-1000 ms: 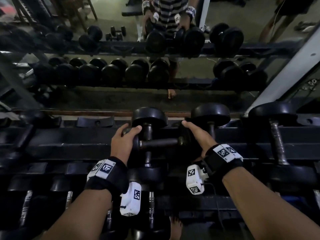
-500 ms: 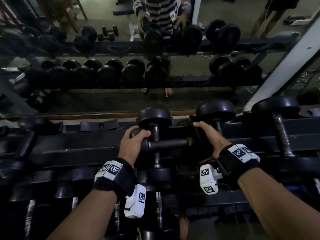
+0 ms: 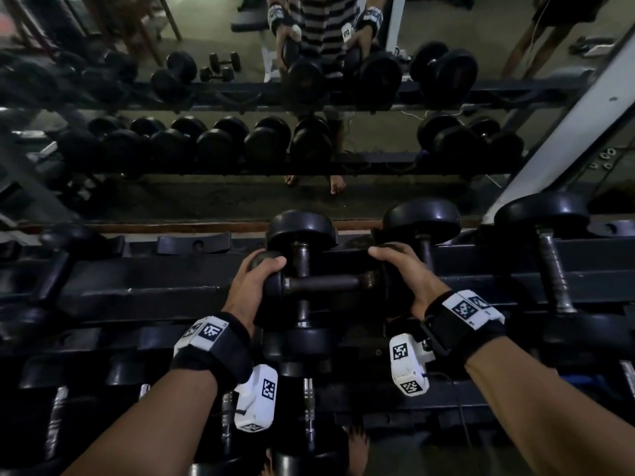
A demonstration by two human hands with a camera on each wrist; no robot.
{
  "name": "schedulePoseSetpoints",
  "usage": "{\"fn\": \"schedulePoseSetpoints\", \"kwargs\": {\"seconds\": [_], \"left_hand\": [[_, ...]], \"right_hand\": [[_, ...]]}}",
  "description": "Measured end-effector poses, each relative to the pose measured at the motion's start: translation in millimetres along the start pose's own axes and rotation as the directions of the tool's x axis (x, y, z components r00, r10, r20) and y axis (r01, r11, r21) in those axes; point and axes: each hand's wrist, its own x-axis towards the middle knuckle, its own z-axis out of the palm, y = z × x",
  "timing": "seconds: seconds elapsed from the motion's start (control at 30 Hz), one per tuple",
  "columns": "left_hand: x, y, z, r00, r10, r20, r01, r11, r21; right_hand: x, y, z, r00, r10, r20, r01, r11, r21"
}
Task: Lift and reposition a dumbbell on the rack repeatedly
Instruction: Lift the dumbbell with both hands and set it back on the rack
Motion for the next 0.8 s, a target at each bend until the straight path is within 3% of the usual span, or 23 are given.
{"fn": "schedulePoseSetpoints", "kwargs": {"seconds": [0.23,0.43,0.63,0.8], "left_hand": [[-16,12,1,0.994,0.100,-0.034,-0.099,0.995,0.031],[-61,64,-6,0.962,0.269,-0.036,-0.268,0.963,0.033],[-109,98,-33,0.895,0.401,-0.195,-0.405,0.914,0.024],[-130,103,-75,0.820,0.435,-0.371,-0.455,0.890,0.037]], "right_hand": [[-15,-11,0,0.998,-0.063,0.019,0.064,0.997,-0.043],[-41,-53,24,0.982,-0.141,0.125,0.147,0.988,-0.045],[-59,-91,75,0.932,-0.171,0.320,0.232,0.959,-0.163],[-64,-97,134,0.865,-0.239,0.440,0.327,0.935,-0.135]]}}
